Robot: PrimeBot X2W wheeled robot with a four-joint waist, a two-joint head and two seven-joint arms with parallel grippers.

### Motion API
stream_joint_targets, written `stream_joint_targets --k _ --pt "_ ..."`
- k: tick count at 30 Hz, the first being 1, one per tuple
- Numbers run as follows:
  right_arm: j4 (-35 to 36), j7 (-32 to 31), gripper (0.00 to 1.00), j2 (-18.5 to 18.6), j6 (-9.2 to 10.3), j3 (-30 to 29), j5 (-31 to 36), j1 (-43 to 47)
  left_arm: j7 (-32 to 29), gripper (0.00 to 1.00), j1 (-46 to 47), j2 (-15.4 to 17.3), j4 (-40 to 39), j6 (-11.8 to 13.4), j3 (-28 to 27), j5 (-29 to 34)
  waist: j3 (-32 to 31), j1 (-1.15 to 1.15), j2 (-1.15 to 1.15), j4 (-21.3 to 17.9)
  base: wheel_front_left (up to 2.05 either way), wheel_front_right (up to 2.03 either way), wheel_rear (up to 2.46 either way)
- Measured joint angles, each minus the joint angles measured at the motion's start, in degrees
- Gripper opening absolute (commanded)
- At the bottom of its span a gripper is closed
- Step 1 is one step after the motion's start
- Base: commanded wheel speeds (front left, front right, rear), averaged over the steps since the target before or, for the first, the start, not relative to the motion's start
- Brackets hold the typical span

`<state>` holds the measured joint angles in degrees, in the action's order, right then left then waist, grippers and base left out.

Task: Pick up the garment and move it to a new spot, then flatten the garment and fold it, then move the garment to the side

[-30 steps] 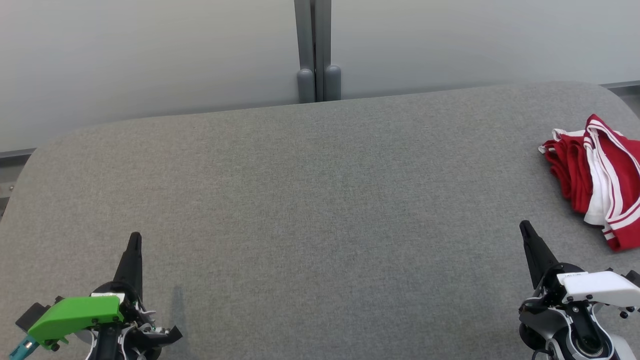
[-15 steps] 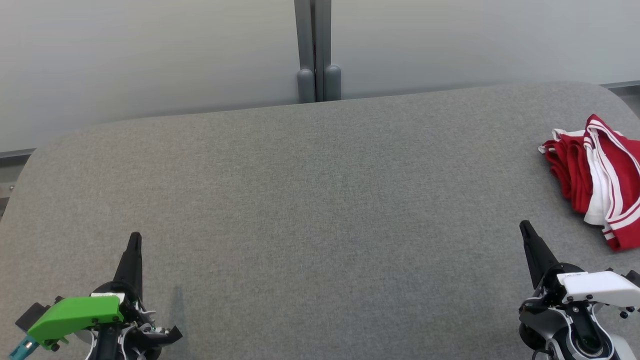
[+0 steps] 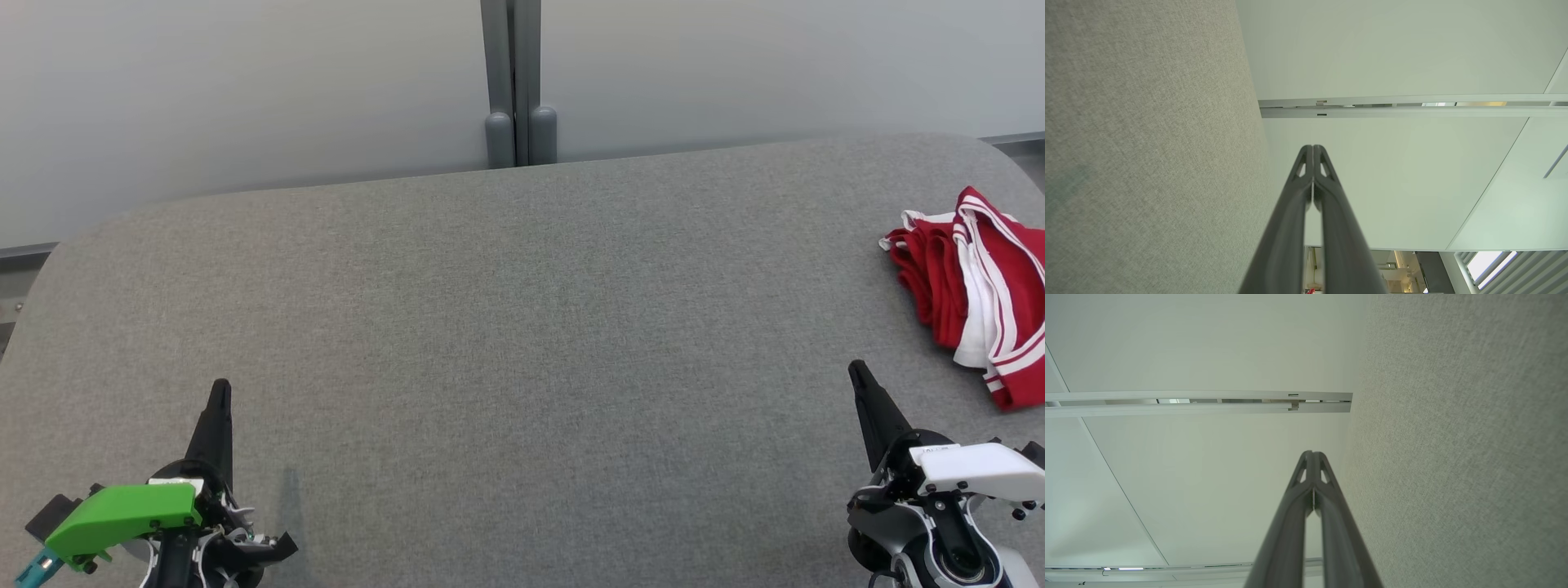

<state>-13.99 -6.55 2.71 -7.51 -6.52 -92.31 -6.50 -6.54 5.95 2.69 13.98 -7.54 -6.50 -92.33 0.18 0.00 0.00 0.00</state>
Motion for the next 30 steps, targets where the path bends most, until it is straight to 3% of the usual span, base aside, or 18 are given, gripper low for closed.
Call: stream_joint_targets --k 30 --pt "0.00 0.00 0.00 0.00 0.01 0.00 0.00 0.01 0.00 0.00 0.00 0.00 -0.01 0.00 0.00 0.00 0.00 0.00 0.00 0.00 0.00 0.00 0.00"
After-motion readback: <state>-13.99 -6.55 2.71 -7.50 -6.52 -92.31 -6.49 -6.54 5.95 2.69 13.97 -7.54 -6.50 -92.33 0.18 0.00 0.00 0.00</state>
